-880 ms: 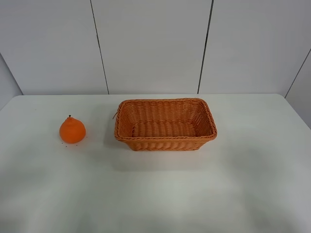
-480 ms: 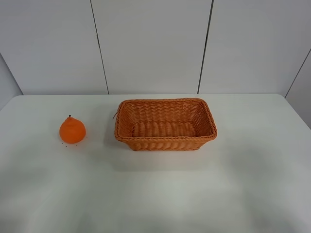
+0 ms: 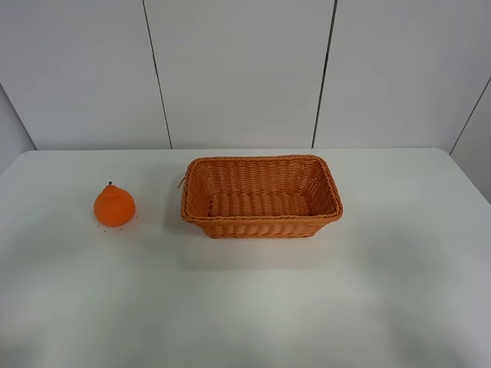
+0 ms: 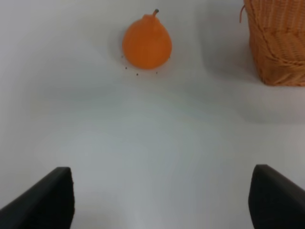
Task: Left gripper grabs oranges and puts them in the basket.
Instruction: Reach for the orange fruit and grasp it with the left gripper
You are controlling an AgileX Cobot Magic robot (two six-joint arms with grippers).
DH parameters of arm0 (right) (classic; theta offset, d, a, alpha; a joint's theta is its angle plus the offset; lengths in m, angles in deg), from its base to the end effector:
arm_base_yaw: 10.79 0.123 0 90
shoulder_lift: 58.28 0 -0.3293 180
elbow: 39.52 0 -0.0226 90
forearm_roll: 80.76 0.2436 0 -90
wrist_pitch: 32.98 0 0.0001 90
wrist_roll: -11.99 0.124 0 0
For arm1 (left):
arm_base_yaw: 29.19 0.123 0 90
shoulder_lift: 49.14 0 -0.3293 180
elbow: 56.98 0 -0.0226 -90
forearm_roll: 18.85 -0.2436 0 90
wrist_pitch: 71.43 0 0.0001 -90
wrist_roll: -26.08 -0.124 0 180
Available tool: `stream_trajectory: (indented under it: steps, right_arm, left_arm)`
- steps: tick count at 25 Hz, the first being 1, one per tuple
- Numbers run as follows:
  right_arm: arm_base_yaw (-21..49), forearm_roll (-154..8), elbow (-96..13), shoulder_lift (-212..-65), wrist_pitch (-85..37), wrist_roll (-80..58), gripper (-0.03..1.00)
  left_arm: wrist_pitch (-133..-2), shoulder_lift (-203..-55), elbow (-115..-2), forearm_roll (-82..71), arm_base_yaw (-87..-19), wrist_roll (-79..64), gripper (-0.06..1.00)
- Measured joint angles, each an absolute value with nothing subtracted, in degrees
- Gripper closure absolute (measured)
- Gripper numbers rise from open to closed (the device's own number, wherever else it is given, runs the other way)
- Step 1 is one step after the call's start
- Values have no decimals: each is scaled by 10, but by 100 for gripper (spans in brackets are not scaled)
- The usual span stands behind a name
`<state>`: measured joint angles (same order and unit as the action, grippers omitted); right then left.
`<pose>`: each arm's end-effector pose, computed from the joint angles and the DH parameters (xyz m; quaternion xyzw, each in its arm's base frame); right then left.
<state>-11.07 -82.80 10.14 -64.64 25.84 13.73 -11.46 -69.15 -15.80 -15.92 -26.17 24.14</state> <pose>-0.0255 -0.0037 0.2622 0.0153 0.8424 -0.0109 0.5386 -0.0006 -0.0055 0.3088 -0.0085 0.8707 -0.0043 0.4917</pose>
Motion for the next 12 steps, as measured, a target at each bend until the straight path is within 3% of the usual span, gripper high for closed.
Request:
stream_trajectory:
  steps: [12]
  right_arm:
    - [-111,-828,101,-646,258,137,27]
  left_arm:
    - [-139,-1114,-346,-158,-262,241,9]
